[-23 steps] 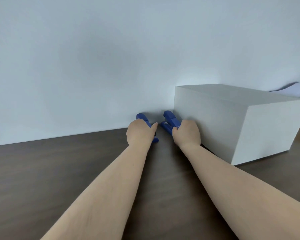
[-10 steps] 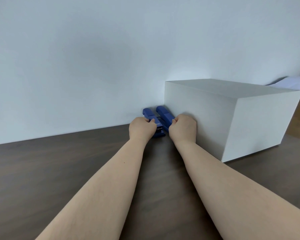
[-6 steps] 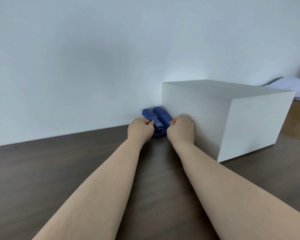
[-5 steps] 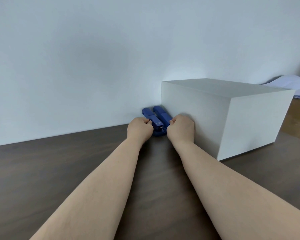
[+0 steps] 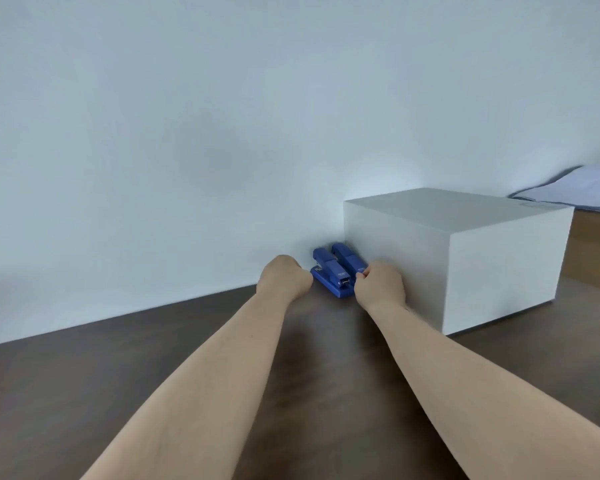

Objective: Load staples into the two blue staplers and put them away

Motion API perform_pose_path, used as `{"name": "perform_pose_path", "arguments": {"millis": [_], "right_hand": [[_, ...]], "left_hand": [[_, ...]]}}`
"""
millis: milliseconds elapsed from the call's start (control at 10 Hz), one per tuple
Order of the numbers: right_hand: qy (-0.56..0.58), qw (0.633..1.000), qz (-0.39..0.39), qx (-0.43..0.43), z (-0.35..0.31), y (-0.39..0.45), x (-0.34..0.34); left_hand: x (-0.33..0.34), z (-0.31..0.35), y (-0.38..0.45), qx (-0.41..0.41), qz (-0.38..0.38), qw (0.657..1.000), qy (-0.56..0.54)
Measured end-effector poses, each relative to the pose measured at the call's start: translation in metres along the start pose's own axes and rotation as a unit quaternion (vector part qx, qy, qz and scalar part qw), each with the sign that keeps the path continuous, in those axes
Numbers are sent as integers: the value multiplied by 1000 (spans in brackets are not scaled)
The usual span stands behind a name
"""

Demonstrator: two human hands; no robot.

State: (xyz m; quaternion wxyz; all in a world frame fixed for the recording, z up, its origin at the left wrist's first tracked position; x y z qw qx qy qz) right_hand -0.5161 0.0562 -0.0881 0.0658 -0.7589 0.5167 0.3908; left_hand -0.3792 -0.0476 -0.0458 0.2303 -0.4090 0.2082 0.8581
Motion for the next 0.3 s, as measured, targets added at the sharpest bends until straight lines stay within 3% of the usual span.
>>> {"name": "perform_pose_path", "arguments": {"millis": [200, 300], "right_hand": [[-14, 997, -73, -15, 3, -12, -10], [-16, 995, -102, -7, 8, -19, -9]], "left_hand": [[17, -34, -19, -60, -6, 997, -40], [20, -52, -32, -102, 26, 993, -49]]}}
Point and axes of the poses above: each hand's wrist, its own y-axis towards the middle knuckle, its own x-axis out of the palm, z = x × y, the point moved 5 cm from there along y, towards the middle knuckle
